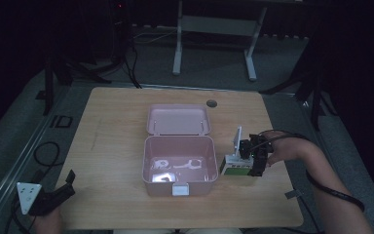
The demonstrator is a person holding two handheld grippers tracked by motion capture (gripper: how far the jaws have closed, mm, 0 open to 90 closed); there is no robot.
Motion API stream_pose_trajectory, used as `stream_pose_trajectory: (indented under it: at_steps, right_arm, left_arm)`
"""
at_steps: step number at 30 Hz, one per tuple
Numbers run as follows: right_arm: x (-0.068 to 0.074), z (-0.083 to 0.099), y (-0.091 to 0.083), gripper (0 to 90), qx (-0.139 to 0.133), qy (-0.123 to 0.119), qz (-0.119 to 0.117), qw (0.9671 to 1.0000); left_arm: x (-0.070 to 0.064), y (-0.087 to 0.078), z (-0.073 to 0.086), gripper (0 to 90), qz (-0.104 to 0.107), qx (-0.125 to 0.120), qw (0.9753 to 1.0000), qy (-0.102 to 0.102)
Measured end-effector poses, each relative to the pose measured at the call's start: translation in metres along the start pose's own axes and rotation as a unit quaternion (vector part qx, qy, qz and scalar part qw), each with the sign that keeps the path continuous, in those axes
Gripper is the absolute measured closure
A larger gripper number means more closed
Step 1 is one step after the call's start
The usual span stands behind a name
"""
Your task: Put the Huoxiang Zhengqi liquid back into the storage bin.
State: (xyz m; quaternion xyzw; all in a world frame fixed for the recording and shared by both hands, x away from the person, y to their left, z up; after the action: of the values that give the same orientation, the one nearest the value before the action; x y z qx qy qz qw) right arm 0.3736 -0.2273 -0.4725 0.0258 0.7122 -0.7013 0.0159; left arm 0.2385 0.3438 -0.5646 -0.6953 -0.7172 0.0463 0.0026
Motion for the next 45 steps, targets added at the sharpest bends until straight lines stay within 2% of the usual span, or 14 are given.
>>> stream_pose_trajectory:
  at_steps: [2,4,6,8,14,20,29,35,45]
  right_arm:
    - [-0.002,0.0,0.004,15.4,0.005,-0.003,0.002,1.0]
    - [-0.005,0.0,0.008,23.0,0.006,-0.007,0.008,0.9999]
    - [-0.007,0.0,0.012,25.0,0.005,-0.006,0.0,1.0]
    - [-0.011,0.001,0.015,31.0,0.003,-0.005,-0.001,1.0]
    - [-0.02,0.003,0.026,39.6,0.002,0.015,-0.014,0.9998]
    - [-0.023,0.004,0.035,46.3,-0.001,0.022,-0.02,0.9996]
    - [-0.023,0.0,0.04,57.8,-0.001,0.015,-0.024,0.9996]
    - [-0.021,-0.001,0.04,61.2,0.007,0.013,-0.028,0.9995]
    - [-0.016,0.0,0.036,61.5,0.019,0.01,-0.037,0.9991]
  left_arm:
    - [0.0,0.0,0.0,0.9,0.0,0.0,1.0,0.0]
    - [0.0,0.0,0.0,0.9,0.0,0.001,1.0,0.0]
    - [0.0,0.0,0.0,0.9,0.001,0.0,1.0,0.0]
    - [0.0,0.0,0.0,0.9,0.001,0.0,1.0,0.0]
    - [0.0,0.0,0.0,1.0,0.001,0.0,1.0,-0.001]
    - [0.0,0.0,0.0,0.9,0.001,0.001,1.0,0.0]
    - [0.0,0.0,0.0,0.9,0.001,0.0,1.0,0.0]
    - [0.0,0.0,0.0,0.9,0.001,0.001,1.0,0.0]
    - [-0.001,0.0,0.0,0.9,0.0,0.0,1.0,0.0]
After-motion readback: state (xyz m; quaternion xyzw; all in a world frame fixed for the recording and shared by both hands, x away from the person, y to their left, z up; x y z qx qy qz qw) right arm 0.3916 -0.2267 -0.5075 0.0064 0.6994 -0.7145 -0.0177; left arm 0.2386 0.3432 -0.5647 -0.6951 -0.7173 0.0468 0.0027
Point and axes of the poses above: each handheld gripper's, and its own axes: y roughly forward along the jaws, z roughly out of its underside, x roughly to its left, the point moved 5 cm from there along y, roughly forward along the jaws, and after that the axes turned 5 degrees about -x, right-handed, at the moved point
